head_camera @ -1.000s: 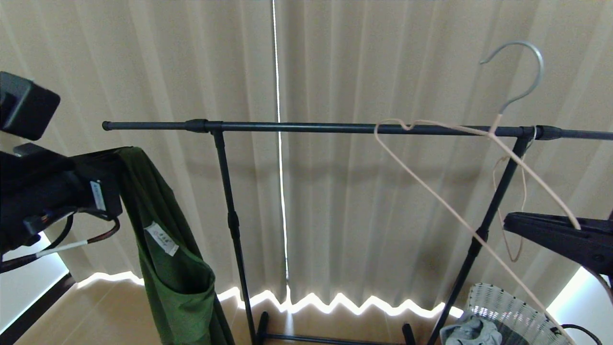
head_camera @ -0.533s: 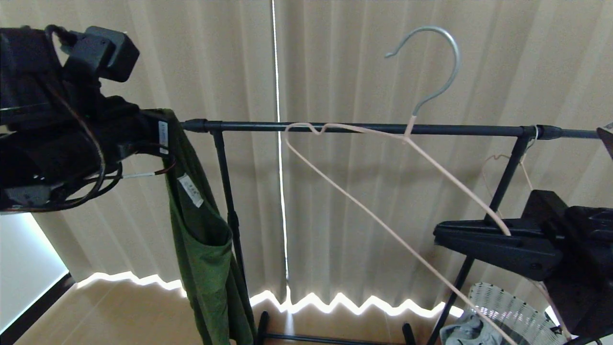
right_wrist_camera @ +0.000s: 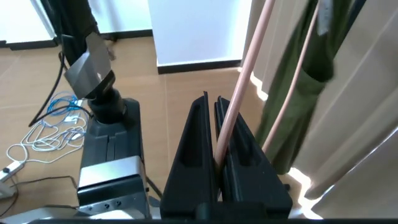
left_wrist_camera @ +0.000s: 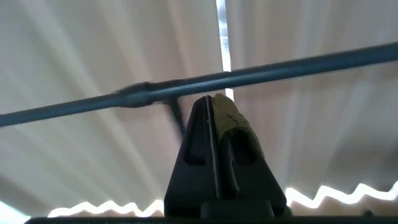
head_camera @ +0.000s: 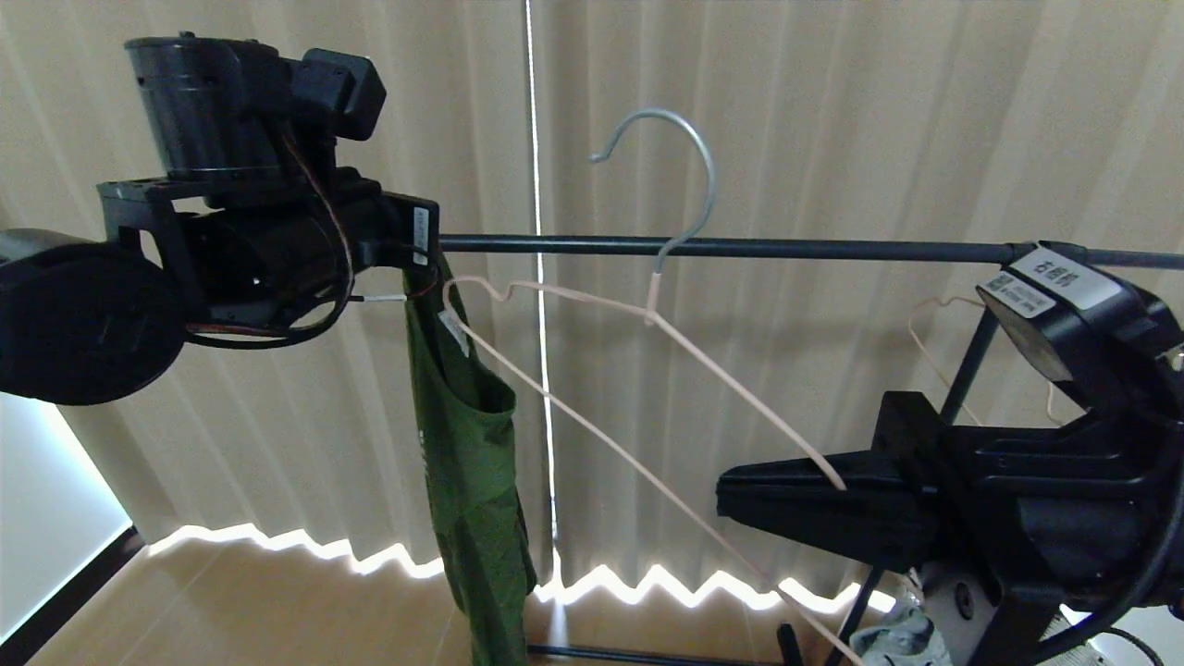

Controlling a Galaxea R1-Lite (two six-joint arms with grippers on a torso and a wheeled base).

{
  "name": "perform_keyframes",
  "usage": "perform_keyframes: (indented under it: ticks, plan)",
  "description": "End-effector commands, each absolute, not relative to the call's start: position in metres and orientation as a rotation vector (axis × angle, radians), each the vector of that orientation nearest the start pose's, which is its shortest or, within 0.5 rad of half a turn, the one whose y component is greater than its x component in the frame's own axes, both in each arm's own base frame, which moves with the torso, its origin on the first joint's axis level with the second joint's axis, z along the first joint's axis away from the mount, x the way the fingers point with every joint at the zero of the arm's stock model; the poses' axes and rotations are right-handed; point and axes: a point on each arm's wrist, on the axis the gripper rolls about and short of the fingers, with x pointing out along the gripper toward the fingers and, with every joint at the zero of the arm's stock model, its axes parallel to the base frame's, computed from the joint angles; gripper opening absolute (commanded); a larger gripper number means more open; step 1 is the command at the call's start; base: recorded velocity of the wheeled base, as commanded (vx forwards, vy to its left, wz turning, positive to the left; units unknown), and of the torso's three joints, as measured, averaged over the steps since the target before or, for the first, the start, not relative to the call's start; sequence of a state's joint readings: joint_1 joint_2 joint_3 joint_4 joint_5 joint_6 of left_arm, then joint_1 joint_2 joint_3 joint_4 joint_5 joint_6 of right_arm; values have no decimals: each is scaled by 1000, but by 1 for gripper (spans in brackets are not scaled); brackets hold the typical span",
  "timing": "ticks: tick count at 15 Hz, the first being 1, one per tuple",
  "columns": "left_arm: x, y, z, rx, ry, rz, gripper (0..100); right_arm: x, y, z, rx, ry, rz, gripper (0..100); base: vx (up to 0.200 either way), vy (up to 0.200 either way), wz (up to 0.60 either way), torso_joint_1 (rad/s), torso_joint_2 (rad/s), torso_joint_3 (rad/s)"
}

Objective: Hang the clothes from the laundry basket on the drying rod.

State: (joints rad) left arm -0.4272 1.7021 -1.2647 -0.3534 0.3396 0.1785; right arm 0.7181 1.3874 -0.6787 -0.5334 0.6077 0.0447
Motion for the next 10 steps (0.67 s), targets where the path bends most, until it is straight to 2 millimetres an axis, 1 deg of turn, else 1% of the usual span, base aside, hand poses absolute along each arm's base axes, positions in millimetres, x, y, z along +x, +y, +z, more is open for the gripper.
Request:
perform_keyframes:
  ticks: [1,4,8,10]
  plan:
    - [303,-136,282,208,72,-110,0,167,164,213,27,250,1317,0,0,0,0,0,0,0]
    - [302,-136,282,208,71,-113,0,173,168,213,30,235,1314,0,0,0,0,0,0,0]
    - [301,-139,280,196,78,-123,0,184,177,215,101,190,1306,0,0,0,0,0,0,0]
    - [300,-140,280,195,80,-123,0,191,182,211,102,183,1295,0,0,0,0,0,0,0]
